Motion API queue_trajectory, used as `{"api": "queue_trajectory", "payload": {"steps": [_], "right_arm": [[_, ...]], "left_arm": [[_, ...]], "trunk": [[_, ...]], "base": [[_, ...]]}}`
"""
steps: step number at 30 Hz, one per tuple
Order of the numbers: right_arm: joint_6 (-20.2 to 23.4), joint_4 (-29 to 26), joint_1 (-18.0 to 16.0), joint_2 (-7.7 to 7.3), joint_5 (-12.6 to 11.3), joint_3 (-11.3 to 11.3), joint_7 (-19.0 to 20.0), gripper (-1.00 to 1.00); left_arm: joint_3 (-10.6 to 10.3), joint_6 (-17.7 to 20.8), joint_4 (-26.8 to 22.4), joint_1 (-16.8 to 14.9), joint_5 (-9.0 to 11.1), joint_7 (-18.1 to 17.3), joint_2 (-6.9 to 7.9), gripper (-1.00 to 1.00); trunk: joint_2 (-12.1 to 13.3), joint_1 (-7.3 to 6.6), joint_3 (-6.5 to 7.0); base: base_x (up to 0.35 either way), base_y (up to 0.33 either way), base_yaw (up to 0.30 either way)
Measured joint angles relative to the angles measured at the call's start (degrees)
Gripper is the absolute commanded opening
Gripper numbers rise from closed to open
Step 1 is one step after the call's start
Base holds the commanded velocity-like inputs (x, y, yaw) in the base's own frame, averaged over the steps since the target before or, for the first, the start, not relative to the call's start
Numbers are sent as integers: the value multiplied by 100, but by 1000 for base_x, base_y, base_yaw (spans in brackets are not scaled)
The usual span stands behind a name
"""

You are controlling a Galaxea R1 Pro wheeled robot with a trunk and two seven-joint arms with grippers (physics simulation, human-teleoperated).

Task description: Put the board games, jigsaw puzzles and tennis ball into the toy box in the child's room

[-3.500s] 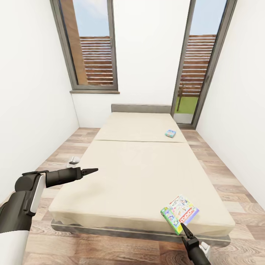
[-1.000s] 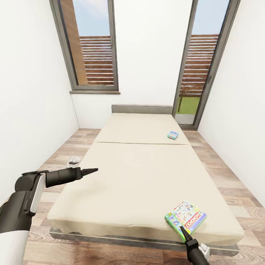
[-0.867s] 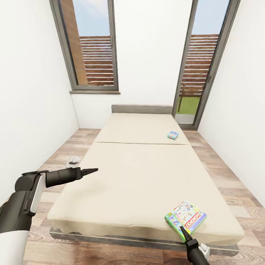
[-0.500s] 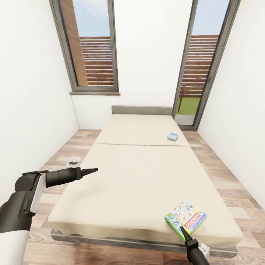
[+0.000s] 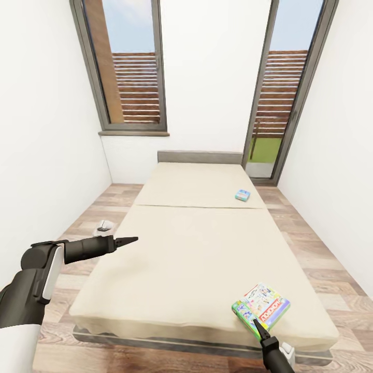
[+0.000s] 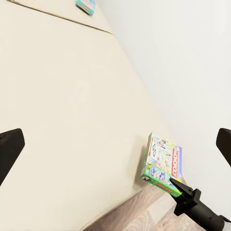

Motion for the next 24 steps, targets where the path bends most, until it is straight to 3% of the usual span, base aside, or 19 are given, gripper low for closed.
{"api": "queue_trajectory", "payload": {"steps": [3,4,5,7,10,11,14,17,24], "right_arm": [[18,-21,0,-4,94,126,-24,-100],[22,-35,-2,-5,177,265,-29,-100],[44,-63,-5,-4,307,540,-28,-100],[119,-108,-3,-4,370,803,-29,-100],[470,-321,-13,1,401,1094,-31,-100],[807,-581,-24,15,380,1185,-41,-100],[1489,-1201,-38,23,342,1232,-50,-100],[1851,-1688,-27,23,306,1223,-26,-100],[1995,-2089,17,43,302,1257,-15,-100]], "left_arm": [[0,0,0,0,0,0,-2,100],[0,0,1,0,0,0,-3,100],[-1,0,1,0,0,0,-6,100],[0,0,1,0,0,0,-4,100],[0,0,0,0,-5,0,-1,100],[0,-1,1,0,-8,-1,-1,100],[0,0,0,0,-9,-1,0,100],[0,-1,0,0,-10,-1,0,100],[-7,-5,0,0,-7,7,-7,100]], "trunk": [[120,-66,54],[160,-88,72],[201,-110,90],[281,-154,126],[401,-220,180],[441,-242,198],[562,-308,252],[682,-374,306],[963,-527,431]], "base": [[0,0,0],[0,0,0],[0,0,0],[0,0,0],[0,0,0],[0,0,0],[0,0,0],[0,0,0],[0,0,0]]}}
